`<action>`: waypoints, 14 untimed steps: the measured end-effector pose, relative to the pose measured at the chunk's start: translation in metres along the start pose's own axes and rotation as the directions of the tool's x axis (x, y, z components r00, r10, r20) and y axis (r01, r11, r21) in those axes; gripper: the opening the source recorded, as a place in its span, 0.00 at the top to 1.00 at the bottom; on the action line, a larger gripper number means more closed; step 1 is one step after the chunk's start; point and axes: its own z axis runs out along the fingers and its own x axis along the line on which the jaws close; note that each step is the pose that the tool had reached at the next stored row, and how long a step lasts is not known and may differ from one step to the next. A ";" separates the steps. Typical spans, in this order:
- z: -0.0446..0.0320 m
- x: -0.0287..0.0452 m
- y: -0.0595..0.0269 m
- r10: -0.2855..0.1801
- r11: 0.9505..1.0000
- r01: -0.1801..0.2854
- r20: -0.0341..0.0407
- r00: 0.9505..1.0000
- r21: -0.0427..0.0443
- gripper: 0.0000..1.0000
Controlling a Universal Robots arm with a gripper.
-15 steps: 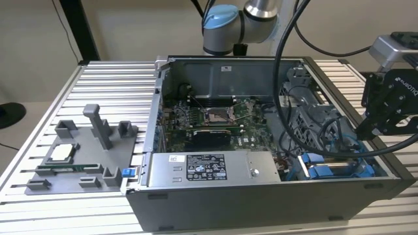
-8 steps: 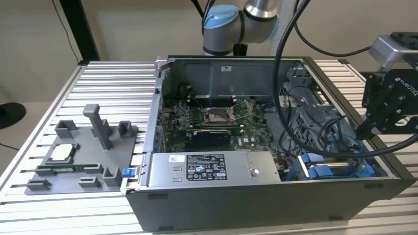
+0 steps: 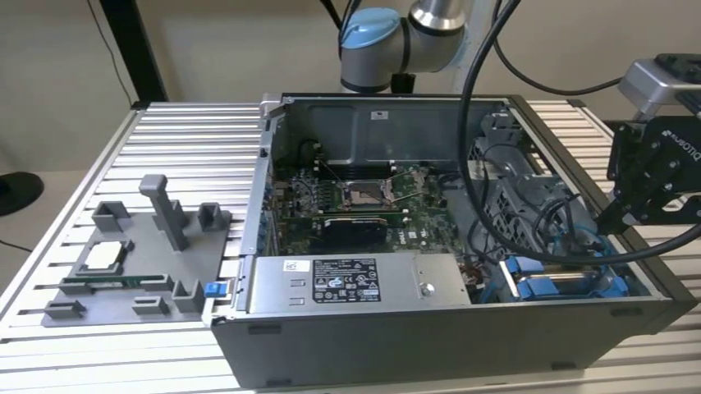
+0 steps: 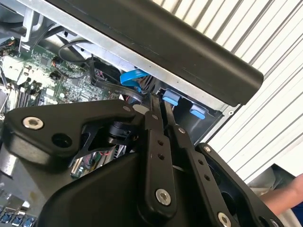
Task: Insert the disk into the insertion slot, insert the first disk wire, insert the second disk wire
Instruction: 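Insert the second disk wire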
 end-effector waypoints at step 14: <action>-0.0266 -0.0012 0.0023 0.000 1.000 0.000 0.000 1.000 0.000 1.00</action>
